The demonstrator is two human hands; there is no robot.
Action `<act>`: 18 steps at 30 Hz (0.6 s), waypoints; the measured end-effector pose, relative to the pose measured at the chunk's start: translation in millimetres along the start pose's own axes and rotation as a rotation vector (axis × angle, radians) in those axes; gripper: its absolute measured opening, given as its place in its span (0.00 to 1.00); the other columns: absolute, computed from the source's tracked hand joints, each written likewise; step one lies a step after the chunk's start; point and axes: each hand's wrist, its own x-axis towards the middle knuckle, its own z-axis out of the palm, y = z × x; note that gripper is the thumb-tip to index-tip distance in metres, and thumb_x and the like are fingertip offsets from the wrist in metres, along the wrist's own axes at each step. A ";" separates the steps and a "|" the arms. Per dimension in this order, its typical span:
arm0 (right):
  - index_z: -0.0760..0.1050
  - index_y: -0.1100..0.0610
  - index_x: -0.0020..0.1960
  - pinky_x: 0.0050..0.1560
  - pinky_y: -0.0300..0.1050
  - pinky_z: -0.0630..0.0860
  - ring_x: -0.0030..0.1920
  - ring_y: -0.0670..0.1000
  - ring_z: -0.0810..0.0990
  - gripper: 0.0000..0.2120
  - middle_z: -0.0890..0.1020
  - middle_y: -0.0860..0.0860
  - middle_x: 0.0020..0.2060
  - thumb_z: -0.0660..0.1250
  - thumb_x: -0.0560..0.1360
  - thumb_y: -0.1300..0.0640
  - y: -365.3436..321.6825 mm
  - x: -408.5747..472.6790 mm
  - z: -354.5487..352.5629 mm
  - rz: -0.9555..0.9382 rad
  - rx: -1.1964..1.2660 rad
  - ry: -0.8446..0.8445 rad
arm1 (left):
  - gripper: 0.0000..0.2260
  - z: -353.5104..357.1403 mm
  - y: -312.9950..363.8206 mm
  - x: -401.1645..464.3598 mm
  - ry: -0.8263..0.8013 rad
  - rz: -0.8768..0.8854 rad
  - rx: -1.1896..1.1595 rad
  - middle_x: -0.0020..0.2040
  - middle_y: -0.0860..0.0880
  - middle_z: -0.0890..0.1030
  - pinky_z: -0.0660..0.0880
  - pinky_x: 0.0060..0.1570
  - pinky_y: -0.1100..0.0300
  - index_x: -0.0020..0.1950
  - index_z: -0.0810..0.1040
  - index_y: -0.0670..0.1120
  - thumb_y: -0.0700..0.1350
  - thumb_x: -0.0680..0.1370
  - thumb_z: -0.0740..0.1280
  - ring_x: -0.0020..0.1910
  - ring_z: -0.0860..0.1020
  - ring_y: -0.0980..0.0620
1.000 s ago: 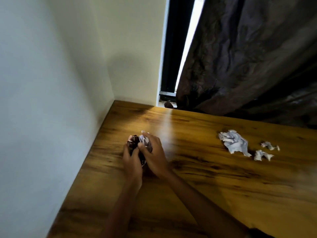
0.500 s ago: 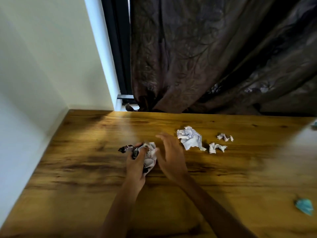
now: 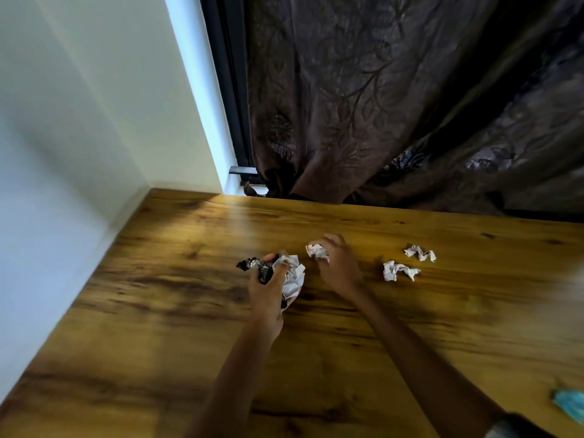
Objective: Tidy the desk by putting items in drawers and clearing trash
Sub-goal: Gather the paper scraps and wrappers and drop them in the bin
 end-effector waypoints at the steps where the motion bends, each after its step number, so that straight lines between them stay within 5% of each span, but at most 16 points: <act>1: 0.72 0.57 0.65 0.63 0.43 0.68 0.65 0.54 0.69 0.17 0.68 0.55 0.67 0.62 0.76 0.63 -6.4 -6.7 4.1 0.022 0.142 0.010 | 0.14 -0.2 -1.4 -3.0 -0.003 0.011 0.007 0.55 0.38 0.81 0.78 0.49 0.45 0.59 0.76 0.45 0.42 0.74 0.71 0.52 0.80 0.37; 6: 0.70 0.49 0.63 0.63 0.55 0.74 0.63 0.52 0.73 0.13 0.67 0.51 0.65 0.61 0.78 0.54 -33.7 -44.7 15.6 0.136 0.719 -0.165 | 0.09 -2.4 -4.6 -25.2 -0.072 0.056 0.039 0.55 0.42 0.81 0.76 0.55 0.40 0.56 0.75 0.53 0.42 0.78 0.65 0.53 0.81 0.41; 10: 0.62 0.46 0.71 0.71 0.55 0.63 0.74 0.51 0.59 0.20 0.55 0.49 0.75 0.57 0.80 0.49 -43.8 -66.6 11.2 0.166 0.859 -0.193 | 0.13 -6.9 -3.9 -44.7 -0.151 0.041 0.005 0.55 0.46 0.81 0.79 0.46 0.50 0.62 0.73 0.54 0.43 0.79 0.63 0.53 0.81 0.44; 13: 0.55 0.46 0.74 0.71 0.50 0.59 0.75 0.50 0.56 0.23 0.53 0.47 0.76 0.52 0.81 0.47 -49.1 -83.2 3.6 0.160 0.957 -0.126 | 0.15 -6.7 -4.4 -57.1 -0.233 -0.001 -0.005 0.57 0.49 0.80 0.76 0.48 0.51 0.66 0.70 0.56 0.46 0.80 0.61 0.56 0.79 0.45; 18: 0.61 0.38 0.71 0.71 0.61 0.61 0.73 0.52 0.63 0.41 0.63 0.48 0.74 0.56 0.62 0.21 -42.3 -109.8 3.6 0.254 1.072 -0.022 | 0.17 -1.7 -10.8 -75.0 -0.403 -0.025 0.085 0.58 0.51 0.81 0.76 0.52 0.50 0.66 0.70 0.57 0.50 0.77 0.63 0.57 0.79 0.47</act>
